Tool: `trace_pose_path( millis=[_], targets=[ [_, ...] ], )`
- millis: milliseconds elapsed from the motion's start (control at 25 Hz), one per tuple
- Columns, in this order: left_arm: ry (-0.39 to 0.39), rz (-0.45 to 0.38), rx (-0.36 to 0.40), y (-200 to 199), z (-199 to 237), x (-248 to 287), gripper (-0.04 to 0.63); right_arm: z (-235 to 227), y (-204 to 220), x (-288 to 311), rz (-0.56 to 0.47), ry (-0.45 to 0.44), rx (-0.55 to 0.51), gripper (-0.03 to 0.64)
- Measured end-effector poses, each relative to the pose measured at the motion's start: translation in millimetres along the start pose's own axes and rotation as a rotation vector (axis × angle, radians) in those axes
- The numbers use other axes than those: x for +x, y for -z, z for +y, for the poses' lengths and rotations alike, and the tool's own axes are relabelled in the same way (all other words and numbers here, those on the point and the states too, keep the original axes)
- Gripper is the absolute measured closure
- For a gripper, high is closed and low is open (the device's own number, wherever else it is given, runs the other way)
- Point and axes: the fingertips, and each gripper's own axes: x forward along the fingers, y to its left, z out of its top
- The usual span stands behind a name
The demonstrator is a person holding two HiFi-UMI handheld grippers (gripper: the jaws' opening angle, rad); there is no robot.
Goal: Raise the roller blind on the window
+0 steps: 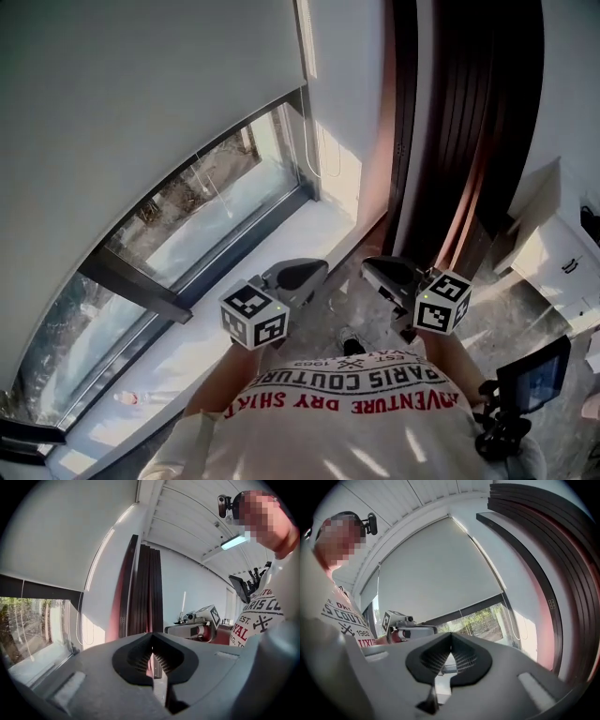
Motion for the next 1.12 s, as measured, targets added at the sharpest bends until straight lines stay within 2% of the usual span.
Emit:
trace_pose_path(
  millis=[200, 400, 600, 840, 1120],
  targets=[
    [-0.041, 0.021, -0.034, -20, 71, 60, 0.594, -86, -32, 41, 0.018, -0.038, 0.030, 0.615],
    [-0.067, 0.008, -0.030, -48, 127, 111, 0.594, -153, -69, 69, 0.012, -0.054, 0.005, 0.615],
    [-0.097, -0.041, -0.035, -68, 156, 139, 0.594, -189, -91, 78, 0.009, -0.070, -0.013, 0.615],
    [-0.085, -0.043, -0.035, -76, 173, 161, 0.594, -213, -101, 81, 0.000, -0.071, -0.017, 0.615],
    [-0.081, -0.055, 0.018, -98, 201, 179, 0.594, -239, -112, 94, -0.015, -0.053, -0.021, 0.615]
  ],
)
